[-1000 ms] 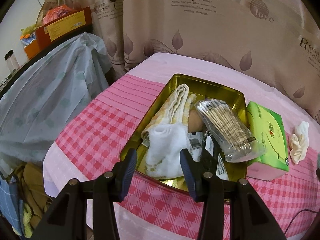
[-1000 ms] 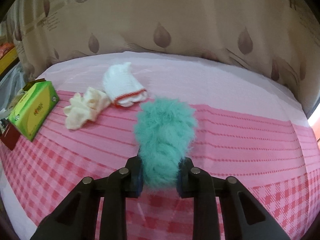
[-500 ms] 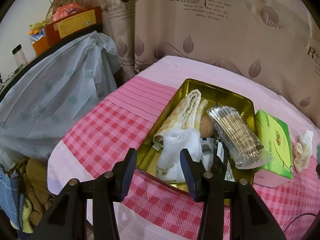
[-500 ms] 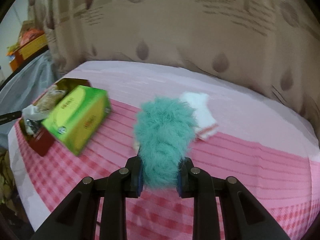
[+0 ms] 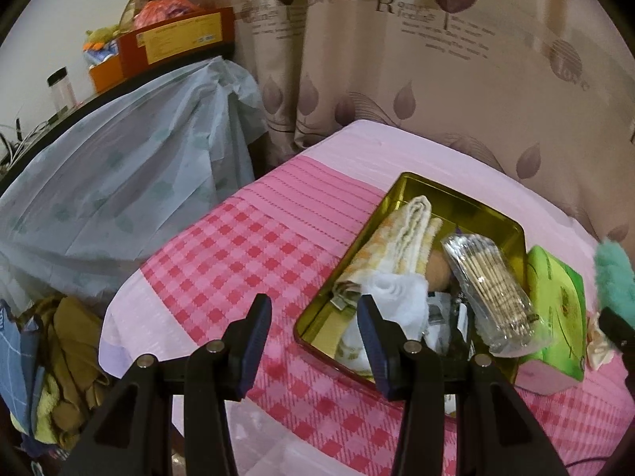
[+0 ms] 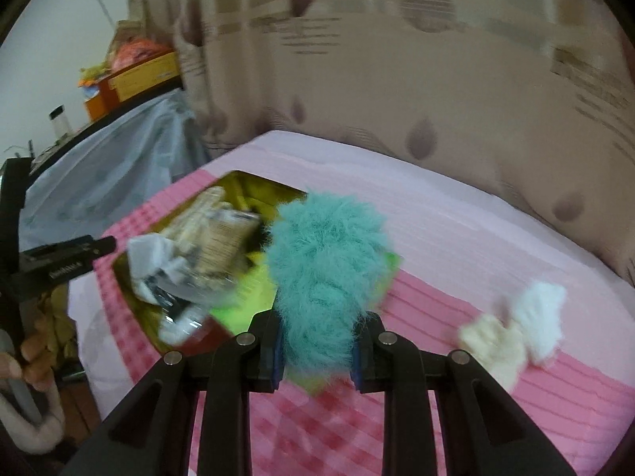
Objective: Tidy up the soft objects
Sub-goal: 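Carry the teal scrunchie into the gold tin and open the right gripper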
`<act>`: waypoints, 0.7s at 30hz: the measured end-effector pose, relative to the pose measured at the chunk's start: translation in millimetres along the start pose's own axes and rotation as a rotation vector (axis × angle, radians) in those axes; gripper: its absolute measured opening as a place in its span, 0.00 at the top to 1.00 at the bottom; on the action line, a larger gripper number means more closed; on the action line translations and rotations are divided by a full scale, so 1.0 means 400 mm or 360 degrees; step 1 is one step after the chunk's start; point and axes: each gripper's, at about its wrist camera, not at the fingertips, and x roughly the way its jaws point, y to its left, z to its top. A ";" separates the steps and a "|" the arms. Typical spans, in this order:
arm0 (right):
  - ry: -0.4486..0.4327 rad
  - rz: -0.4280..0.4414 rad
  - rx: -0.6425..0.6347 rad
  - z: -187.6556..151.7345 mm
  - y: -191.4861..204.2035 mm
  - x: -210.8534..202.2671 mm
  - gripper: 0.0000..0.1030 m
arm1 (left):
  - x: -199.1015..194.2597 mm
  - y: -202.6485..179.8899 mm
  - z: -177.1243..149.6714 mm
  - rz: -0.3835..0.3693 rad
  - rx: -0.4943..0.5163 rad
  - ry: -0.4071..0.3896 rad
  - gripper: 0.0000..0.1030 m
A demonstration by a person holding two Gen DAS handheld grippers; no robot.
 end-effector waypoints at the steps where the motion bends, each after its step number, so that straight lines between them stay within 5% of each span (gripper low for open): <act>1: 0.0002 0.0023 -0.0015 0.010 0.019 0.011 0.78 | 0.000 0.003 0.000 0.0003 -0.0007 -0.0001 0.56; 21: 0.0184 0.0180 -0.0116 0.162 0.210 0.281 0.72 | 0.023 0.039 0.010 -0.0004 -0.0116 0.0040 0.56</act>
